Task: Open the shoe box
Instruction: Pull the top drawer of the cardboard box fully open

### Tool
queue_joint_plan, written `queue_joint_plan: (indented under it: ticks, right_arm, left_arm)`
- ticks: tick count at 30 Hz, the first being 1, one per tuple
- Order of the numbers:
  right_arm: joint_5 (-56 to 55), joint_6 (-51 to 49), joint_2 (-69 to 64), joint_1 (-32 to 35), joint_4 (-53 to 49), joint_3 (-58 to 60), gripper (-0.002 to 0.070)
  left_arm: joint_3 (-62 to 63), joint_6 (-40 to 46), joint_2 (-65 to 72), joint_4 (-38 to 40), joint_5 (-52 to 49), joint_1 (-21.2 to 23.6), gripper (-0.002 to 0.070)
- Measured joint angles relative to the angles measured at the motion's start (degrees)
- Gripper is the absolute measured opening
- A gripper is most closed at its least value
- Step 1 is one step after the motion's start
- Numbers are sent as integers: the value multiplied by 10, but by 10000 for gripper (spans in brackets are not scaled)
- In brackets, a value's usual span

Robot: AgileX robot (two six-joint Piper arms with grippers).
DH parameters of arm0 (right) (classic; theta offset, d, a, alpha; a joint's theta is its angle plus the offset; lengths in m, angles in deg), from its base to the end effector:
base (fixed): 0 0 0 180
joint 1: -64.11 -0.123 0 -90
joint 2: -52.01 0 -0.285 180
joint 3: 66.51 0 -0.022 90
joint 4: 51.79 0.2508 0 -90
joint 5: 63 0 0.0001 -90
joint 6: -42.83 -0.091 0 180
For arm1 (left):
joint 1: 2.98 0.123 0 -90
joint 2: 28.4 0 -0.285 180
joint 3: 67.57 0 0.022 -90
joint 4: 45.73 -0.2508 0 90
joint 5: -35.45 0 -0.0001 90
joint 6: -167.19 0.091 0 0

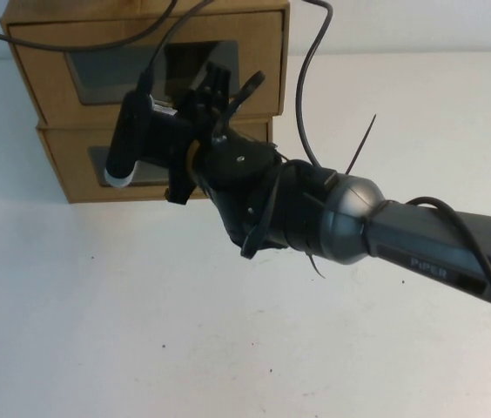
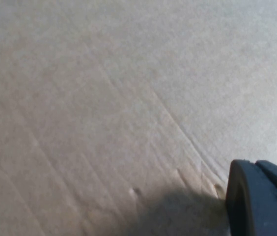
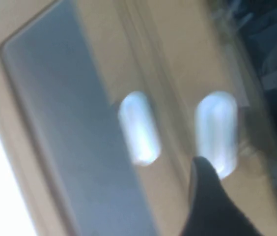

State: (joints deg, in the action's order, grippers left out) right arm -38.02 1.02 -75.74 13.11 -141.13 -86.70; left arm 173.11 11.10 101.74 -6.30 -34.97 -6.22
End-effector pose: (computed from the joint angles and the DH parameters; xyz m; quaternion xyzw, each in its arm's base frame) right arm 0.3438 0.3633 0.2684 -0.5146 0.6118 -0.1570 0.5799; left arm 0.4588 -0.0805 0.3981 0.2103 0.8589 -0.2739 0.3782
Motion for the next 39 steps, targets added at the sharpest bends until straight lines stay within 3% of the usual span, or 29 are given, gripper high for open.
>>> queue_joint_plan:
  ticks: [29, 36, 39]
  right_arm:
    - [-14, -4, -49, 1, -2, -49, 265]
    - [-10, -4, -52, 1, -10, -53, 121]
    - [-6, -4, -54, 1, -24, -54, 95]
  left_arm:
    - [0, 4, 0, 1, 1, 0, -6]
    - [0, 4, 0, 1, 1, 0, -5]
    - [0, 4, 0, 1, 1, 0, -6]
